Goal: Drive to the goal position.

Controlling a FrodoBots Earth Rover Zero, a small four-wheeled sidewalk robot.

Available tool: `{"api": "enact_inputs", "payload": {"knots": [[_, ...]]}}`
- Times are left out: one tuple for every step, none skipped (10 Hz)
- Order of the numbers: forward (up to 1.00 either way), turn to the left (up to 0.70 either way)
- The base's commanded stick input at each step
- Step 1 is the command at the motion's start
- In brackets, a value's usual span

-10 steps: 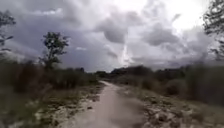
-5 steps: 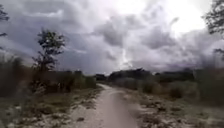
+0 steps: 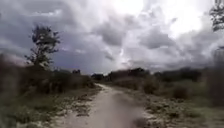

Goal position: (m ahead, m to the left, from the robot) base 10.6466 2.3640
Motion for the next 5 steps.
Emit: {"api": "enact_inputs", "payload": {"knots": [[0.85,0.32],[0.85,0.23],[0.85,0.04],[0.85,0.00],[0.85,0.00]]}}
